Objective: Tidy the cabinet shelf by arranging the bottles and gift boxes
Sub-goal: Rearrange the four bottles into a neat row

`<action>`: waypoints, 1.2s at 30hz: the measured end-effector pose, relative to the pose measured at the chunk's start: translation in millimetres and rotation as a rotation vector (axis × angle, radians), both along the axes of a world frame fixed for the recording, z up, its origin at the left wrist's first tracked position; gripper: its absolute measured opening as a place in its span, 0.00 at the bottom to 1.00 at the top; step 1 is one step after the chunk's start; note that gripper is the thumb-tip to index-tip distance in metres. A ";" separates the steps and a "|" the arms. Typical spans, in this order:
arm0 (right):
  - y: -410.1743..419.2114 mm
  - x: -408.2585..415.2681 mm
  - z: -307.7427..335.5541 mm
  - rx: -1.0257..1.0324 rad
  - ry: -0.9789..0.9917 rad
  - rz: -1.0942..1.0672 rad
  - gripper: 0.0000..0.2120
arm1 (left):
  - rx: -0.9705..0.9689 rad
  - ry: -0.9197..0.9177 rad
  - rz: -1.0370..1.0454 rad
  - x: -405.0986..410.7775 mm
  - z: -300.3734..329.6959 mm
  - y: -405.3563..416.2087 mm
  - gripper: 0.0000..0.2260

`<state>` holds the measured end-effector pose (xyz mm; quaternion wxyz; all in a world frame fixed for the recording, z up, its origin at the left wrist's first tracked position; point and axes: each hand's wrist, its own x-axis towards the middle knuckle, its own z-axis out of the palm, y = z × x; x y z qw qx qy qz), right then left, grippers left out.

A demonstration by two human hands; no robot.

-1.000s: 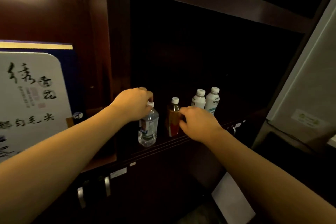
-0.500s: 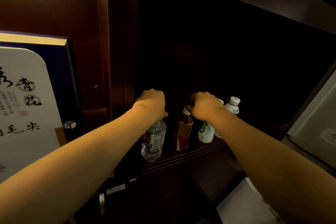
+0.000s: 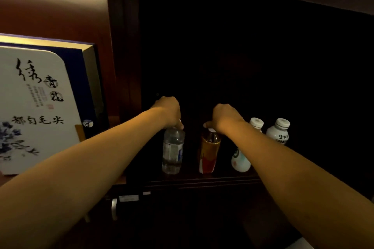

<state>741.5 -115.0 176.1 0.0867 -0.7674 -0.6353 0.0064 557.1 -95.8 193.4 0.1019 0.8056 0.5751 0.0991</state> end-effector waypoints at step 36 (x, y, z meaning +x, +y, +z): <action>-1.1 46.6 4.8 -0.008 0.050 0.445 0.16 | 0.049 -0.011 -0.128 2.8 -12.6 -0.3 0.14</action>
